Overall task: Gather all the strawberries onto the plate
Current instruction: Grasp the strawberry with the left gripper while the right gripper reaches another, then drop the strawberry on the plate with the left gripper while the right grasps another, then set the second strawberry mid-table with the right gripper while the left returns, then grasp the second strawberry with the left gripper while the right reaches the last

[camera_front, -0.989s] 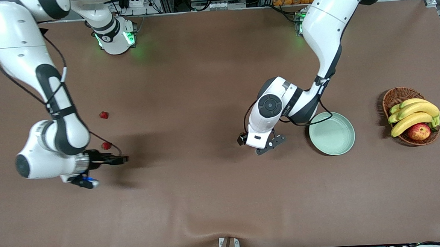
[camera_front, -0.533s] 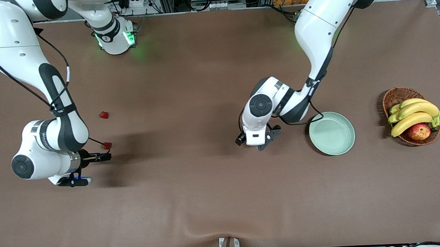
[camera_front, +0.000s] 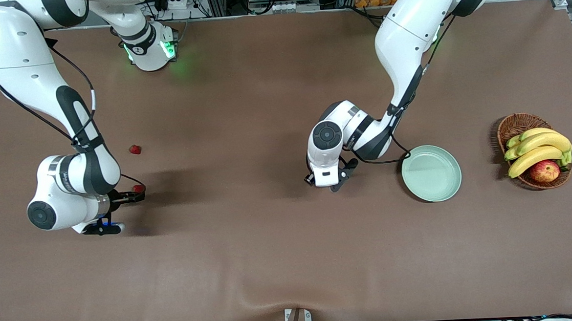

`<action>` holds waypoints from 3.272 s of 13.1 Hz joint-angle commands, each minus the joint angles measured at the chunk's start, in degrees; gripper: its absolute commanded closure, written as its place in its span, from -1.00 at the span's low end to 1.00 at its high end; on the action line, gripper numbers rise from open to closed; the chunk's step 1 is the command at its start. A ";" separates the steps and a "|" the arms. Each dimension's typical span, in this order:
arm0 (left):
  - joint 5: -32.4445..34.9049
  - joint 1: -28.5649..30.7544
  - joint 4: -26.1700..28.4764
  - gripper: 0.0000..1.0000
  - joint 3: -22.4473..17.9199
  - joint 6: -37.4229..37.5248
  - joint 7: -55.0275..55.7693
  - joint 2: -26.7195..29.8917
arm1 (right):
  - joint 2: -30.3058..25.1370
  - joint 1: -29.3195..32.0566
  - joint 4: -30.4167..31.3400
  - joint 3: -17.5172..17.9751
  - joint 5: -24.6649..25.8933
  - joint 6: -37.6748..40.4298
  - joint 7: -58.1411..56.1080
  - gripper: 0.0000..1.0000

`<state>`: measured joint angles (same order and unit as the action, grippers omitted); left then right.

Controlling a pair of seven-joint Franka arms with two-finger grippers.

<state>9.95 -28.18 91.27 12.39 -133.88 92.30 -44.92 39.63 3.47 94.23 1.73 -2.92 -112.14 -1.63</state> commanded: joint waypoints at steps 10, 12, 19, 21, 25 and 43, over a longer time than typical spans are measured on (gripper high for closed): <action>1.65 11.11 4.95 1.00 0.18 13.99 -16.50 14.77 | 0.71 0.84 0.69 0.56 1.16 -0.44 -2.67 0.37; 1.65 14.80 8.65 1.00 0.18 14.00 -25.72 16.44 | 0.63 0.75 0.25 0.56 0.99 -0.53 -2.67 0.73; 1.74 30.20 13.14 0.27 0.18 12.77 -60.55 15.57 | 0.10 -15.56 -8.18 0.74 -14.88 -3.32 15.99 1.00; 1.56 30.12 12.53 -1.00 0.18 12.50 -60.75 15.74 | 0.89 -22.85 -8.01 0.73 -25.58 -11.82 28.47 1.00; -1.93 29.06 10.60 -1.00 2.01 12.59 -59.18 16.36 | 6.15 -36.31 -8.19 0.73 -45.64 -30.19 38.19 1.00; -5.56 5.60 2.95 -1.00 3.69 -2.78 -11.82 3.97 | -6.66 -18.71 11.85 0.56 -24.74 -16.41 25.74 -1.00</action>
<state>4.71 -20.28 96.68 16.69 -135.51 75.72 -38.80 38.99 -20.83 100.28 1.16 -36.53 -134.68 28.02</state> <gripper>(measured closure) 0.000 0.000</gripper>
